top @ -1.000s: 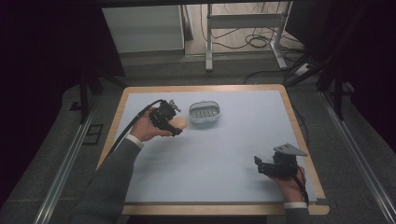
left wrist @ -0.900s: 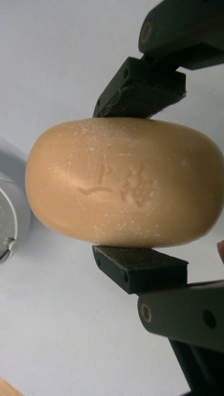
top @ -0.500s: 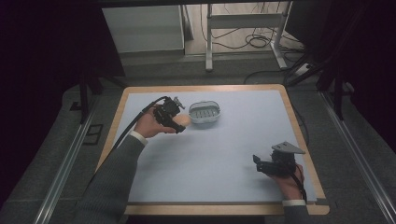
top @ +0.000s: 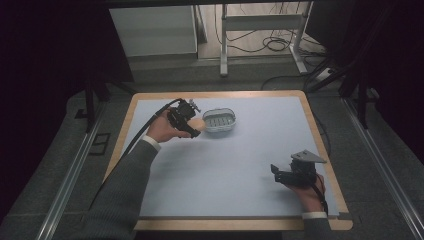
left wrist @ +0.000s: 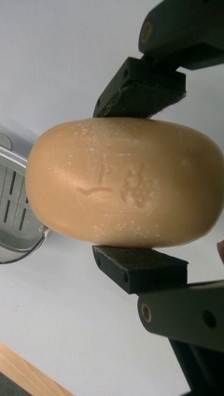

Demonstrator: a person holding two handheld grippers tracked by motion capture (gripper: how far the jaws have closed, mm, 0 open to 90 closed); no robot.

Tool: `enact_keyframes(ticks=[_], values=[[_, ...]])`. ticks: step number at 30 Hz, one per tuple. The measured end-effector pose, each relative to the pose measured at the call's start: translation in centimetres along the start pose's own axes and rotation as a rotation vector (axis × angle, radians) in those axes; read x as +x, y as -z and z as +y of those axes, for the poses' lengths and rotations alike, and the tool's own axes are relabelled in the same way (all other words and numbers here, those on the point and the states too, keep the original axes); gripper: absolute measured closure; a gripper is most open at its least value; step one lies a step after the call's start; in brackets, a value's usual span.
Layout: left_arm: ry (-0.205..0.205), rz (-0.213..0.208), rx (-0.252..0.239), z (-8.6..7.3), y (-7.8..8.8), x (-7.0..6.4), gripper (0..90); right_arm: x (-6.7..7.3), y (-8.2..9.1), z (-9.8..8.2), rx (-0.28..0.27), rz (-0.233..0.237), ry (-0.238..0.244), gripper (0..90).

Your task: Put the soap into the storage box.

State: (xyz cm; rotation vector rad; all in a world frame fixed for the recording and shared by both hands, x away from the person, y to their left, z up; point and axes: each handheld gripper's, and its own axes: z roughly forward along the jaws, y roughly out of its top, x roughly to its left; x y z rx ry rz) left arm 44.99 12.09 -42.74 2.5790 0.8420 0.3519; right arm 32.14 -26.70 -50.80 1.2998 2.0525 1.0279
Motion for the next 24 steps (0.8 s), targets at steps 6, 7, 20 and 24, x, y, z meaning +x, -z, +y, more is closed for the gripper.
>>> enact_keyframes(ticks=[6, 7, 20, 24], values=[[-0.005, -0.003, 0.008, 0.7, -0.8, 0.2, 32.6, -0.1, 0.2, -0.1, -0.004, -0.006, -0.002, 9.5], [-0.003, -0.005, 0.006, 0.9, -0.8, 0.3, 32.6, -0.2, 0.3, -0.1, -0.003, -0.008, -0.004, 9.4], [-0.025, -0.017, 0.008, 2.9, -1.7, 0.6, 32.6, -0.5, 0.3, -0.2, -0.004, -0.008, -0.007, 9.5], [-0.031, -0.016, 0.018, 3.7, -2.0, 0.8, 32.6, -0.4, 0.2, -0.1, -0.002, -0.005, -0.007, 9.4]])
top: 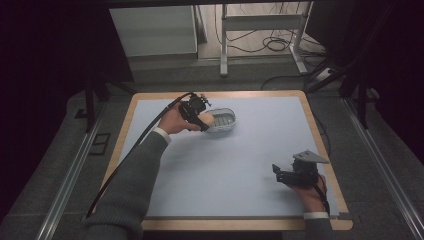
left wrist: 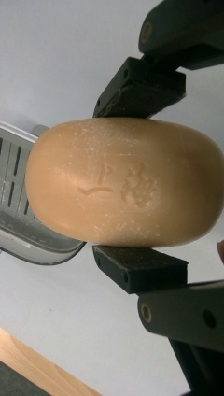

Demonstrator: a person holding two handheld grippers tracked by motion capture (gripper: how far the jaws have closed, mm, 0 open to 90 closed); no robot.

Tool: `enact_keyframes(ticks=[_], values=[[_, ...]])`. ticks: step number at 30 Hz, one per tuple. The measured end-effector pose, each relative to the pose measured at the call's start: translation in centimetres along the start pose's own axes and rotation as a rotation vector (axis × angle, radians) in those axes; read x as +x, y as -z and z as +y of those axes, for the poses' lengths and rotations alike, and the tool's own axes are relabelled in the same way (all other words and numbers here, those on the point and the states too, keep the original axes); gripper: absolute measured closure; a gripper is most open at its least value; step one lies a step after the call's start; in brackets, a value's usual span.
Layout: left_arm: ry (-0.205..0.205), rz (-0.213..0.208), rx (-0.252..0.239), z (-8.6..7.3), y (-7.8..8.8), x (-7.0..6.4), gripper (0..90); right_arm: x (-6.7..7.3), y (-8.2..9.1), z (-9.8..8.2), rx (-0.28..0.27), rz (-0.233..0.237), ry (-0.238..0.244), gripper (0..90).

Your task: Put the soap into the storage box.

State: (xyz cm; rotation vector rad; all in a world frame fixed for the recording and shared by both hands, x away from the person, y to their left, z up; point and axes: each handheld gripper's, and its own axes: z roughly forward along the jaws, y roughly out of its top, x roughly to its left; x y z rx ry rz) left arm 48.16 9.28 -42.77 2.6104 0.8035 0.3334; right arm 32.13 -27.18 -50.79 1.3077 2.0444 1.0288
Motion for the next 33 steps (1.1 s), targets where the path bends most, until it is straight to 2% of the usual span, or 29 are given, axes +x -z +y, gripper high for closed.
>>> enact_keyframes(ticks=[8, 12, 16, 19, 23, 26, 33], values=[[0.002, -0.003, -0.001, 0.7, -0.4, 0.0, 32.6, -0.1, -0.1, 0.0, -0.001, 0.003, -0.001, 9.5], [-0.011, -0.002, 0.008, 1.4, -0.8, 0.0, 32.7, -0.3, -0.1, 0.0, -0.001, 0.0, -0.004, 9.4], [0.003, -0.032, -0.012, 1.7, -0.9, 0.1, 32.7, -0.3, -0.1, 0.1, -0.001, -0.001, -0.005, 9.4], [-0.01, -0.011, 0.001, 2.0, -0.9, 0.0, 32.6, -0.4, -0.2, 0.1, -0.001, 0.0, -0.005, 9.5], [-0.015, -0.016, -0.005, 2.9, -0.9, 0.0, 32.6, -0.4, -0.1, 0.2, -0.003, 0.002, -0.005, 9.5], [-0.022, -0.002, 0.004, 3.3, -1.2, 0.1, 32.6, -0.5, 0.0, 0.2, -0.005, 0.0, -0.008, 9.5], [-0.02, -0.018, -0.003, 4.0, -1.9, 0.6, 32.6, -0.6, -0.1, 0.1, -0.003, -0.004, -0.005, 9.5]])
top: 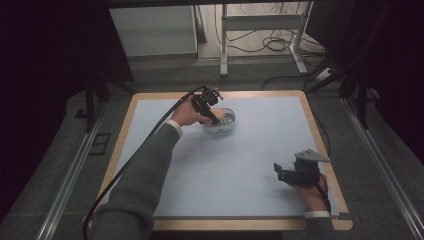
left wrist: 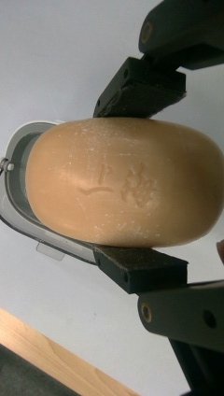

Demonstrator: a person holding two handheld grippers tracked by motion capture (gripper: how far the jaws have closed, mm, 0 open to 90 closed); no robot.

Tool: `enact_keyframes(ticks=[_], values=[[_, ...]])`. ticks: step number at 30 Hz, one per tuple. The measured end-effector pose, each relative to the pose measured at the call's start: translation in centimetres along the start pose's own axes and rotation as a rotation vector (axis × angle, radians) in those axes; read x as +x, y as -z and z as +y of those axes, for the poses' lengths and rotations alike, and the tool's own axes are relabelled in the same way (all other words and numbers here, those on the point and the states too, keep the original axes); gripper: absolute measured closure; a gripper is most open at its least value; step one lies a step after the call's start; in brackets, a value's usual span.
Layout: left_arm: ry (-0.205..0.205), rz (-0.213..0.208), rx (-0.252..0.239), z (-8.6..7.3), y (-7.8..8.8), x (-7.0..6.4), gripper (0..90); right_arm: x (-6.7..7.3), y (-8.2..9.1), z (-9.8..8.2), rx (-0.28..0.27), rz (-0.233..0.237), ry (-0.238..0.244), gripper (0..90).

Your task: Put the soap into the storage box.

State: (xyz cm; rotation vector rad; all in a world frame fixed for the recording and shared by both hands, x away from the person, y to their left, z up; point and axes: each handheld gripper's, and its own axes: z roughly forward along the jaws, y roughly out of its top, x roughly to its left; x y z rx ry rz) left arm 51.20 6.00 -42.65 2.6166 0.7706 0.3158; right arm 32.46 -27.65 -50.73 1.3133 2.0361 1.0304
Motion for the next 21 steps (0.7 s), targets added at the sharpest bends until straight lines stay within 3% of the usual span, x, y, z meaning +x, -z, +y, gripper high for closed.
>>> enact_keyframes(ticks=[6, 21], values=[[-0.025, -0.002, 0.007, 0.9, -0.6, 0.1, 32.6, 0.0, 0.0, 0.0, -0.001, 0.0, -0.001, 9.4], [-0.03, -0.032, 0.022, 2.0, -3.0, 0.4, 32.6, -0.3, -0.2, -0.3, 0.014, -0.009, -0.007, 9.5]])
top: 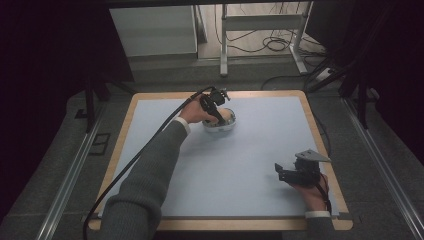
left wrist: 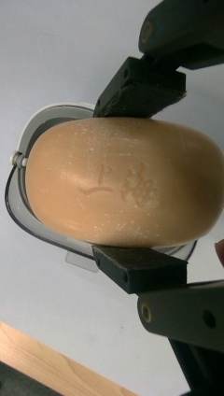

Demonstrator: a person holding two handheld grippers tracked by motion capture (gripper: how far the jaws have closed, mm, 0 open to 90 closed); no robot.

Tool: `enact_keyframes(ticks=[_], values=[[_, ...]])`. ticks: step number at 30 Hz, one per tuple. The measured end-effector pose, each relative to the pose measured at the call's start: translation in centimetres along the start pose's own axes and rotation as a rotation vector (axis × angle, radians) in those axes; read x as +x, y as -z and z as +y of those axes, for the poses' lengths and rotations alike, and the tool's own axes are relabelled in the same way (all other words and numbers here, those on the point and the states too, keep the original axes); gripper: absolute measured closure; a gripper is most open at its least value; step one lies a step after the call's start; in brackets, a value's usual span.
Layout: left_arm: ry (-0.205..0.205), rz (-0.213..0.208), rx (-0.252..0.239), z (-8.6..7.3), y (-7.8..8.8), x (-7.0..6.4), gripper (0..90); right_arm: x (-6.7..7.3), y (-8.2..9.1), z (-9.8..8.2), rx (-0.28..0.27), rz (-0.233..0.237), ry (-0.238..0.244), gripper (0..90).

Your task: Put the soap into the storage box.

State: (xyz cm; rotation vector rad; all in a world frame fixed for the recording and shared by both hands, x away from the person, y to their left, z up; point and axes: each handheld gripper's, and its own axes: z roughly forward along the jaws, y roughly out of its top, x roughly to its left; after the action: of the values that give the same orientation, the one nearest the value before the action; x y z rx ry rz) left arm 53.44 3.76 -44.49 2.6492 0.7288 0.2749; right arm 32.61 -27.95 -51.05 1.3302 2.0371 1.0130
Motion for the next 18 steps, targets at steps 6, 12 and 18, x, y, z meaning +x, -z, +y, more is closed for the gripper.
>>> enact_keyframes(ticks=[6, 12, 18], values=[[-0.001, -0.004, 0.009, 0.04, -0.51, -0.1, 32.6, -0.01, -0.01, 0.03, 0.0, 0.0, 0.002, 9.5], [-0.002, -0.012, 0.023, 0.01, -0.95, -0.05, 32.4, -0.03, 0.04, 0.04, -0.001, -0.001, 0.004, 9.4], [0.016, -0.024, -0.028, -0.05, -0.05, -0.08, 28.9, -0.14, 0.12, 0.01, -0.002, -0.009, 0.003, 9.5]])
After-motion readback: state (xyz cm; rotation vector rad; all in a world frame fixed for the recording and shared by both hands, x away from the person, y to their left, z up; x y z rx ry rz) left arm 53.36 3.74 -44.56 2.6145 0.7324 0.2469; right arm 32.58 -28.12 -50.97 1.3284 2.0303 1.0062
